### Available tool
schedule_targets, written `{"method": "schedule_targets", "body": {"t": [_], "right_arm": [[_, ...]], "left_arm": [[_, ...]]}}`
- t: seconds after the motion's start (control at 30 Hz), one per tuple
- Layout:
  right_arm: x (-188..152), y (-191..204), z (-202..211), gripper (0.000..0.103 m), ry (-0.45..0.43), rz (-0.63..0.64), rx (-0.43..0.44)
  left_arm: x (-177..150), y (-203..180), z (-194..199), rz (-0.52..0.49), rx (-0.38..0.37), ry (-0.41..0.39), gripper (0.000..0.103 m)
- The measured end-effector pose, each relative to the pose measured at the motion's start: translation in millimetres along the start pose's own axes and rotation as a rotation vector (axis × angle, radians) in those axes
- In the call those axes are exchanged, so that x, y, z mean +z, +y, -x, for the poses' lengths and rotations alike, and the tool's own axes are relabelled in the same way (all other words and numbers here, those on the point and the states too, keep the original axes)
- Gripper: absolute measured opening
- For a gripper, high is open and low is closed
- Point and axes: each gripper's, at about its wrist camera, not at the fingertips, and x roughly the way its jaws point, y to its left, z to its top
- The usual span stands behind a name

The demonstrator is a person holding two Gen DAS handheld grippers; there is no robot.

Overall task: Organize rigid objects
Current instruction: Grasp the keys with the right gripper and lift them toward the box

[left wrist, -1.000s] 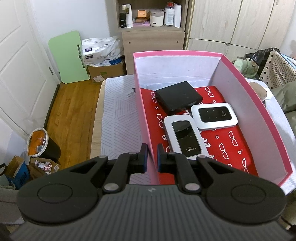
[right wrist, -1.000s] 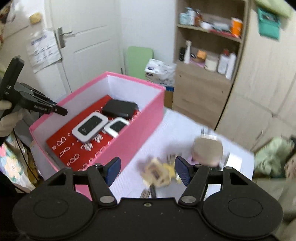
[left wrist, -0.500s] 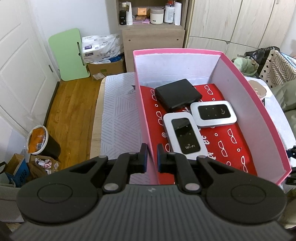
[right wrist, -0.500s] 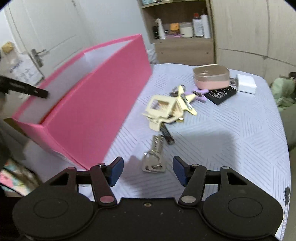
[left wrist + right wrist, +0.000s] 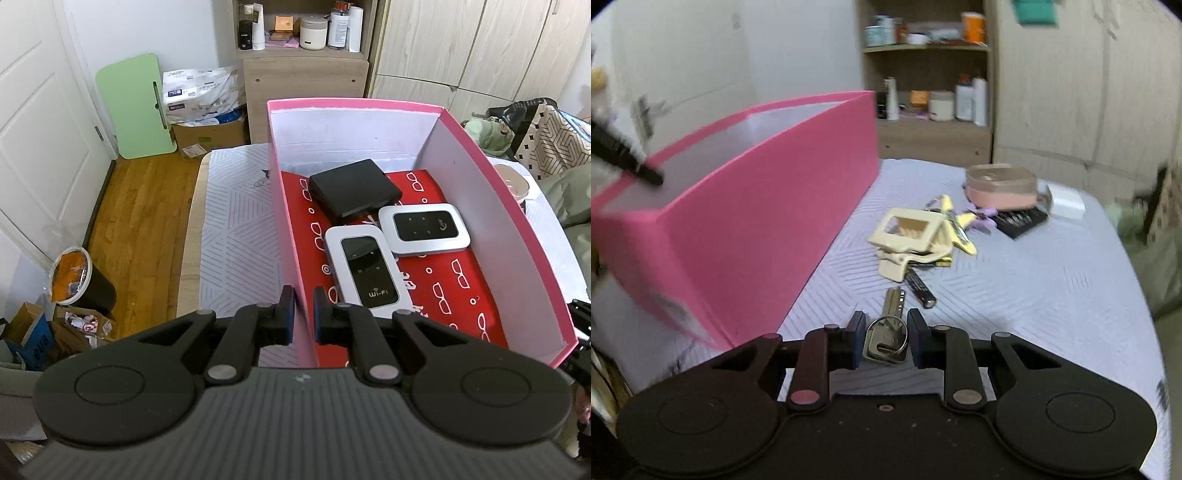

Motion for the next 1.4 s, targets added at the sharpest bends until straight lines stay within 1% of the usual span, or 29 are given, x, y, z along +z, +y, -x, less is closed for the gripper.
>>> {"method": "schedule_targets", "body": {"t": [0.1, 0.23, 0.33, 0.53, 0.87, 0.9, 0.93, 1.03, 1.17, 1.3, 1.33, 1.4], "right_arm": [[-0.5, -6.0, 2.8, 0.028, -0.014, -0.041, 0.022], [3.3, -18.9, 6.9, 0.028, -0.027, -0.127, 0.084], [8.1, -24.6, 12.5, 0.027, -0.047, -0.155, 0.102], [24.3, -25.0, 26.3, 0.027, -0.095, -0.157, 0.125], [74.0, -13.2, 50.1, 0.026, -0.188, -0.083, 0.154], [80.8, -10.6, 54.1, 0.009, -0.202, -0.070, 0.160], [87.3, -7.2, 58.1, 0.005, -0.214, -0.052, 0.170], [105.3, 4.2, 70.6, 0.005, -0.248, -0.012, 0.204], [123.0, 14.2, 68.1, 0.005, -0.230, -0.014, 0.279], [128.7, 19.0, 59.5, 0.005, -0.206, -0.017, 0.281], [130.3, 18.3, 58.2, 0.005, -0.201, -0.020, 0.293], [135.0, 19.9, 59.7, 0.005, -0.205, -0.023, 0.302]], "left_arm": [[0.1, -0.4, 0.4, 0.003, -0.007, 0.001, 0.009], [0.6, 1.0, 0.5, 0.005, -0.007, 0.001, 0.009], [0.7, 0.9, 0.6, 0.004, -0.004, 0.001, 0.009], [1.1, 1.6, 0.4, 0.008, -0.007, -0.001, 0.009], [-0.1, 3.8, 1.2, 0.013, -0.016, -0.007, 0.009], [-0.2, 3.8, 1.5, 0.012, -0.018, -0.006, 0.009], [-0.4, 3.7, 1.3, 0.010, -0.019, -0.007, 0.009], [-0.5, 3.9, 1.4, 0.010, -0.021, -0.008, 0.009], [-0.5, 4.5, 2.0, 0.012, -0.026, -0.011, 0.009], [-0.6, 5.6, 2.0, 0.013, -0.031, -0.012, 0.010], [-0.7, 5.6, 2.0, 0.014, -0.032, -0.012, 0.010], [-0.5, 5.8, 1.9, 0.014, -0.033, -0.013, 0.010]]}}
